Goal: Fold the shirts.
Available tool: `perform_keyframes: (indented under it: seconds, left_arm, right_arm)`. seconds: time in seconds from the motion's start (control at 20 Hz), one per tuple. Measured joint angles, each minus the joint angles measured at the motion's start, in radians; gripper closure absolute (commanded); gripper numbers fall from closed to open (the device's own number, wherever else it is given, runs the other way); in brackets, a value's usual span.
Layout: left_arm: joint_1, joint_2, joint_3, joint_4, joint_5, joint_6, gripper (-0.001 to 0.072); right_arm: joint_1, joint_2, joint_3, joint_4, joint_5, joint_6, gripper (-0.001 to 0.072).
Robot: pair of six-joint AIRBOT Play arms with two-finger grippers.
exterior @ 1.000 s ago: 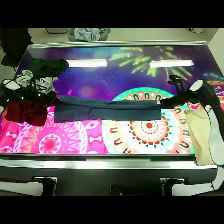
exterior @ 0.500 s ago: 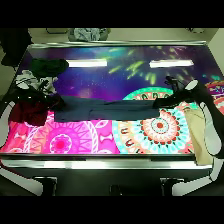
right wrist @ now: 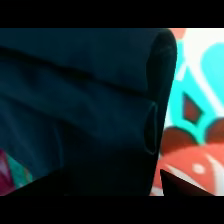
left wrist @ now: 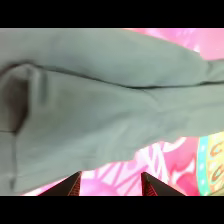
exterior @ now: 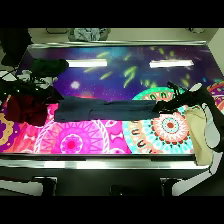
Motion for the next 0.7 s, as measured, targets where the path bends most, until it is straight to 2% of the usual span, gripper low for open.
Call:
perform_keyframes:
  seconds: [0.05,0.1,0.15,0.2,0.3,0.35,0.4,0.45,0.7]
  left_arm:
    - [-0.011,0.018,0.000,-0.001,-0.003,0.002,0.0254]
    - [-0.023,0.034,0.000,-0.001,-0.002,0.008,0.0254]
    - [-0.036,0.045,0.000,-0.001,-0.002,0.011,0.0255]
    - [-0.050,0.053,0.000,-0.002,-0.002,0.016,0.0259]
    - [-0.090,0.057,-0.001,-0.002,0.010,0.020,0.0265]
    - [-0.113,0.056,-0.005,-0.002,0.020,0.023,0.0396]
    - [-0.141,0.052,-0.012,-0.006,0.041,0.025,0.0601]
    - [-0.171,0.048,-0.024,-0.012,0.069,0.026,0.0670]
    - [-0.377,0.023,-0.138,-0.126,0.295,0.026,0.0677]
  right_arm:
    - [0.008,-0.012,0.002,0.014,0.009,0.009,0.0133]
    - [0.019,-0.023,0.001,0.018,0.005,0.026,0.0353]
    - [0.026,-0.032,-0.001,0.015,-0.007,0.039,0.0630]
    - [0.031,-0.038,-0.003,0.011,-0.014,0.056,0.0667]
    - [0.040,-0.034,-0.001,0.018,-0.031,0.061,0.0668]
    - [0.043,-0.022,-0.001,0.023,-0.041,0.061,0.0668]
    - [0.042,0.000,0.000,0.044,-0.043,0.055,0.0668]
    - [0.042,0.026,0.001,0.054,-0.037,0.047,0.0668]
    - [0.051,0.233,0.001,0.077,0.038,-0.002,0.0669]
